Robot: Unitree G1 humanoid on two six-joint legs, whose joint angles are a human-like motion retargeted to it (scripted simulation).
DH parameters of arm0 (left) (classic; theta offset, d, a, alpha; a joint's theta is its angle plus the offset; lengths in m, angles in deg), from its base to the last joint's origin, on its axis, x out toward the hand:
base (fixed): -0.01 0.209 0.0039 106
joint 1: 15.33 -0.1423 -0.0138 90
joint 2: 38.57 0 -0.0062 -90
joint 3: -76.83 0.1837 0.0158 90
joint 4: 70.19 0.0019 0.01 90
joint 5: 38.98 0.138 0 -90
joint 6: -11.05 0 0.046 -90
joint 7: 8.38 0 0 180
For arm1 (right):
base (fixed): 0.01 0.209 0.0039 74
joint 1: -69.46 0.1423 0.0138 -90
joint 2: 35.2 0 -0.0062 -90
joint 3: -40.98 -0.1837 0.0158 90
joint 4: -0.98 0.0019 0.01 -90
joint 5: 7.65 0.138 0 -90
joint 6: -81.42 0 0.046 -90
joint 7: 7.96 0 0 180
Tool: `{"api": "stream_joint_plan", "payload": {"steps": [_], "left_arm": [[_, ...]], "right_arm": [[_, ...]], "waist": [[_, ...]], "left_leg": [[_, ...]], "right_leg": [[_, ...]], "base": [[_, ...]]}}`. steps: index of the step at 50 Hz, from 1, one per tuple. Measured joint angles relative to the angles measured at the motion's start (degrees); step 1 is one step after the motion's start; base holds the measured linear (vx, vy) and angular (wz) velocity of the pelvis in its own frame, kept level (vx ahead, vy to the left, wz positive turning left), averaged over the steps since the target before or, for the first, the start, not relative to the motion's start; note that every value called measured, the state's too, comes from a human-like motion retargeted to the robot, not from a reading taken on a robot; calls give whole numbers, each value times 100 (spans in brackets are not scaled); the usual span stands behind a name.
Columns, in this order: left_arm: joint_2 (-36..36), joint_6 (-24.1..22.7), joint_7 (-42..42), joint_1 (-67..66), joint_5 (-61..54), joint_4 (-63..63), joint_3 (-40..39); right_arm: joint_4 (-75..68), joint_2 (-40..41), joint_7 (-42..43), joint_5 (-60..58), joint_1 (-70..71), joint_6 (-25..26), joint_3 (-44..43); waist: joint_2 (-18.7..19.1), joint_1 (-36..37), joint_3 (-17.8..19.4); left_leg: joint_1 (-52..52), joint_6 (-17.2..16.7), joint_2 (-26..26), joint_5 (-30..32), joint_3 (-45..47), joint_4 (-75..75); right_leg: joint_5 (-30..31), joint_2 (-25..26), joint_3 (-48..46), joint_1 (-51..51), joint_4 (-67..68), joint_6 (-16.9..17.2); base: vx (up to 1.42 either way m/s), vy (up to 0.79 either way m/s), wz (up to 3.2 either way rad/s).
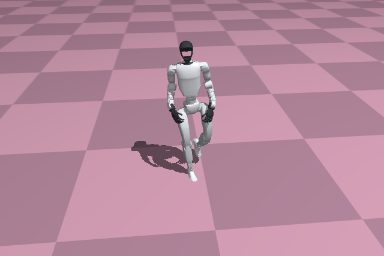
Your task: Walk run
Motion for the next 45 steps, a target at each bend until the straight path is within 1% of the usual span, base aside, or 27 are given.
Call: {"api": "stream_joint_plan", "payload": {"steps": [2, 5, 7, 8, 12, 15, 17, 18, 20, 23, 24, 25, 27, 28, 30, 32, 33, 35, 36, 37, 38, 40, 42, 43, 45], "left_arm": [[-10, -3, -261, -44, 23, -110, -59], [-114, -62, -508, -103, -174, -202, -140], [-159, -136, -551, -105, -336, -210, -119], [-166, -150, -552, -100, -374, -218, -105], [-150, -100, -529, -62, -283, -297, -32], [-150, -109, -579, -72, -226, -346, 51], [-153, -105, -626, -83, -188, -386, 56], [-157, -99, -639, -74, -160, -399, 43], [-178, -87, -599, -39, -67, -434, 1], [-192, -93, -388, 23, 74, -520, -71], [-195, -86, -359, 36, 85, -553, -84], [-198, -74, -351, 45, 82, -589, -93], [-223, -19, -467, 52, 5, -653, -99], [-228, 6, -516, 70, -38, -679, -115], [-242, 63, -428, 89, -98, -690, -209], [-226, 154, -155, 139, -192, -642, -264], [-181, 212, -19, 187, -261, -633, -238], [-9, 346, 129, 258, -292, -685, -148], [87, 364, 123, 282, -195, -708, -148], [159, 372, 117, 304, -98, -713, -150], [181, 358, 110, 323, -2, -679, -156], [124, 401, 198, 323, 113, -538, -141], [90, 461, 352, 306, 138, -404, -49], [94, 481, 385, 298, 145, -362, 3], [99, 499, 343, 254, 186, -317, 71]], "right_arm": [[-169, 24, -152, 15, 14, -41, -6], [-393, 16, -449, -183, 13, 59, -32], [-539, 20, -516, -220, 3, 91, -58], [-609, 22, -497, -189, -6, 91, -60], [-795, -22, -396, -108, -24, 36, -28], [-817, -71, -415, -182, -31, 35, -5], [-776, -77, -411, -250, -36, 41, -28], [-747, -67, -398, -295, -33, 52, -55], [-663, -33, -361, -416, -55, 79, -107], [-588, 23, -287, -627, -105, 60, -74], [-604, 42, -265, -676, -108, 64, -55], [-632, 60, -246, -718, -106, 74, -37], [-731, 111, -267, -725, -104, 120, -85], [-789, 145, -285, -698, -98, 142, -133], [-894, 203, -276, -616, -113, 155, -142], [-1007, 236, -238, -580, -86, 137, -58], [-1047, 238, -234, -583, -52, 140, 0], [-1017, 191, -306, -661, 11, 111, 189], [-950, 156, -331, -816, 52, 55, 268], [-882, 117, -329, -982, 88, 13, 321], [-808, 71, -271, -1171, 114, -4, 325], [-679, 30, -149, -1363, 125, -42, 248], [-569, 62, -31, -1221, 97, -123, 159], [-505, 65, 23, -1100, 74, -198, 136], [-350, 41, 167, -908, 12, -340, 145]], "waist": [[-121, 138, 28], [-353, 554, 81], [-386, 777, 122], [-373, 867, 150], [-278, 1092, 302], [-248, 1228, 383], [-240, 1272, 391], [-209, 1261, 379], [-181, 1211, 328], [-194, 1387, 346], [-243, 1470, 341], [-309, 1550, 326], [-529, 1644, 207], [-622, 1678, 135], [-774, 1735, 15], [-886, 1793, 0], [-891, 1752, 12], [-789, 1703, 44], [-712, 1729, 61], [-623, 1759, 69], [-508, 1795, 59], [-350, 1788, 83], [-142, 1550, 159], [-31, 1396, 189], [116, 1142, 245]], "left_leg": [[-429, 503, 447, -658, 525, 366], [-1084, 1056, 475, -1454, 844, 221], [-1426, 1262, 490, -1782, 915, -286], [-1559, 1308, 448, -1884, 880, -628], [-1962, 1594, 276, -2000, 760, -2147], [-2145, 1682, 212, -2291, 1100, -3248], [-2247, 1502, 94, -2563, 1433, -3897], [-2280, 1302, 40, -2679, 1619, -4197], [-2342, 1201, -83, -2845, 1957, -4618], [-2370, 1198, -36, -2872, 1973, -4472], [-2352, 1276, -8, -2876, 1940, -4329], [-2327, 1393, 9, -2888, 1891, -4173], [-2301, 1936, -123, -2594, 1830, -4083], [-2294, 2153, -289, -2408, 1480, -4132], [-2177, 2268, -370, -2108, 1326, -4111], [-2151, 2413, -349, -2053, 1147, -3884], [-2158, 2492, -399, -2193, 811, -3713], [-2001, 2574, -265, -2535, 563, -3475], [-1850, 2521, 8, -2619, 802, -3446], [-1712, 2490, 203, -2710, 955, -3434], [-1600, 2505, 243, -2818, 933, -3455], [-1315, 2534, 153, -3004, 866, -3540], [-963, 2487, 202, -3014, 968, -3737], [-811, 2464, 216, -3013, 981, -3836], [-554, 2431, 177, -3069, 881, -3969]], "right_leg": [[-44, 54, 21, 216, -69, -78], [-87, 140, 221, 498, -170, -193], [-148, 267, 299, 663, -228, -241], [-184, 337, 277, 747, -249, -260], [-365, 630, 336, 1105, -269, -290], [-491, 737, 347, 1400, -285, -301], [-568, 774, 377, 1565, -285, -319], [-609, 815, 347, 1629, -282, -326], [-666, 844, 257, 1726, -272, -311], [-594, 953, 340, 1931, -195, -264], [-525, 953, 397, 1995, -159, -211], [-440, 930, 446, 2051, -121, -146], [-111, 748, 406, 2101, -25, 76], [125, 661, 350, 2107, 45, 224], [792, 501, 201, 2126, 291, 623], [1700, 470, 364, 2082, 755, 1288], [2109, 531, 454, 1998, 1062, 1664], [2664, 818, 428, 1670, 1939, 2285], [2779, 974, 233, 1444, 2432, 2292], [2786, 1082, 114, 1228, 2832, 2295], [2577, 1094, 151, 1032, 3048, 2288], [1920, 902, 124, 625, 3451, 2034], [1319, 802, -84, 232, 3523, 1714], [1000, 719, -186, 47, 3467, 1610], [449, 481, -309, -294, 3166, 1513]], "base": [[55, -31, -29], [58, -22, -93], [54, -19, -75], [63, -22, -59], [59, -17, -50], [64, -13, -62], [69, -12, -48], [86, -14, -22], [70, -12, -11], [70, -13, -69], [75, -15, -102], [70, -14, -88], [87, -12, -63], [103, -12, -53], [84, -13, -65], [107, -10, -59], [99, -13, -18], [68, -25, -18], [58, -34, -59], [77, -19, -81], [80, 8, -68], [62, 22, -25], [72, 5, 71], [72, -2, 102], [63, -3, 89]]}}
